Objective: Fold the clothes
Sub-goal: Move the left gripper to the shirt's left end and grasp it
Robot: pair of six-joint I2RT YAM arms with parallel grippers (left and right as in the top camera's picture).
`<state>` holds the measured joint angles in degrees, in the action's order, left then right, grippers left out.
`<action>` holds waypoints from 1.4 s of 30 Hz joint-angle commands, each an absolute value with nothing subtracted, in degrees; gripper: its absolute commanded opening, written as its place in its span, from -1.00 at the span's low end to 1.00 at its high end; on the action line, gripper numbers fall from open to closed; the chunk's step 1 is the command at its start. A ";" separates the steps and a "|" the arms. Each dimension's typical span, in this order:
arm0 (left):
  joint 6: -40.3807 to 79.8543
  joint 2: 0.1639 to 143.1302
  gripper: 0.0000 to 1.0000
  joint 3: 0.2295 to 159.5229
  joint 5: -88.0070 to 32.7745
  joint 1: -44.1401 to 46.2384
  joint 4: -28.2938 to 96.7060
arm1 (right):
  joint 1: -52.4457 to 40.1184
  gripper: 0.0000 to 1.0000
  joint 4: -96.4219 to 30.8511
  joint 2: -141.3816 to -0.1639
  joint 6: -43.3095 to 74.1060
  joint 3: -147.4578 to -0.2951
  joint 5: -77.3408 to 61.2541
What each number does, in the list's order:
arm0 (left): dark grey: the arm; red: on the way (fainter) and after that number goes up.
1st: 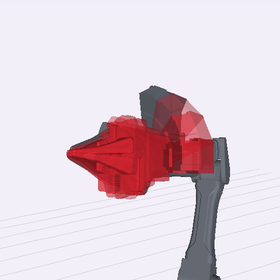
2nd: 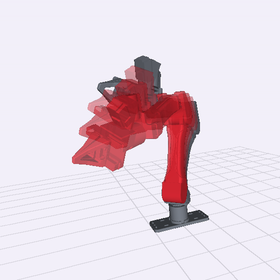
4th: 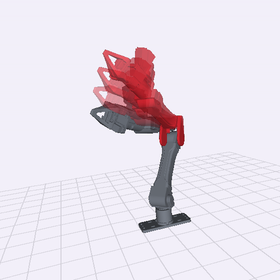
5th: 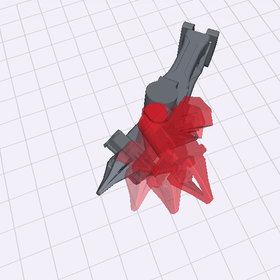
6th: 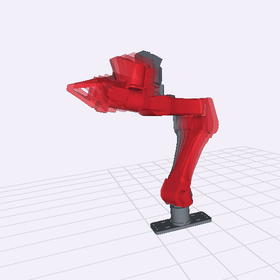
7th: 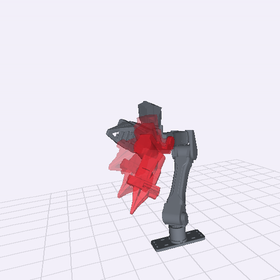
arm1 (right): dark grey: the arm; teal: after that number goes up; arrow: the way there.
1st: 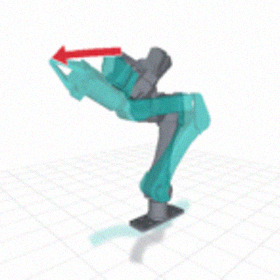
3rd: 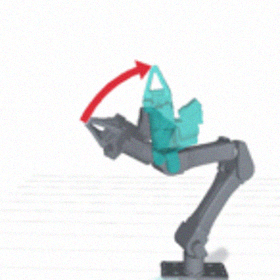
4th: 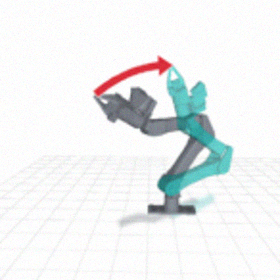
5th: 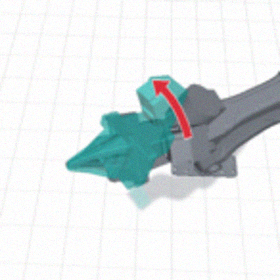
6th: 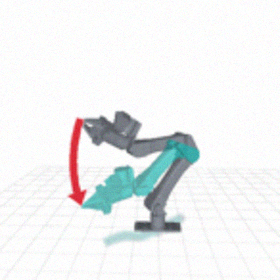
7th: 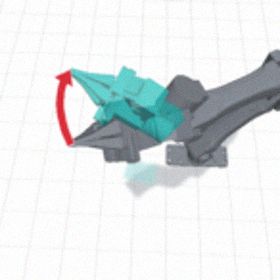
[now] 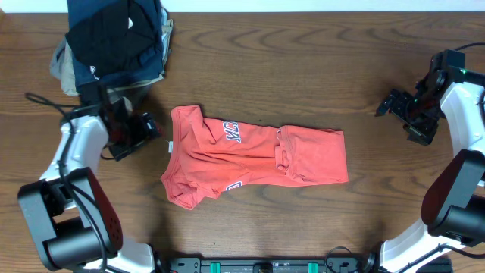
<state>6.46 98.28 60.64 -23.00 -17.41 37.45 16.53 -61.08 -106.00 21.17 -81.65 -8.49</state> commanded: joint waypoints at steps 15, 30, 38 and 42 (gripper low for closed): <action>-0.40 106.85 0.98 60.20 -30.92 -18.85 37.67 | 16.49 0.98 -61.08 -105.45 20.29 -82.43 -8.34; -0.91 108.36 0.96 60.20 -30.92 -18.83 37.80 | 16.49 0.99 -61.10 -105.45 20.29 -82.46 -8.34; -3.46 108.36 0.96 60.20 -33.95 -18.83 38.76 | 16.49 0.99 -61.10 -105.45 20.29 -82.43 -8.34; -3.44 108.36 0.96 60.20 -34.15 -18.76 39.64 | 16.49 0.99 -61.10 -105.45 20.29 -82.43 -8.34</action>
<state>-2.00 105.67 61.43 -34.06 -18.87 38.63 16.53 -61.08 -106.00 21.17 -81.65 -8.49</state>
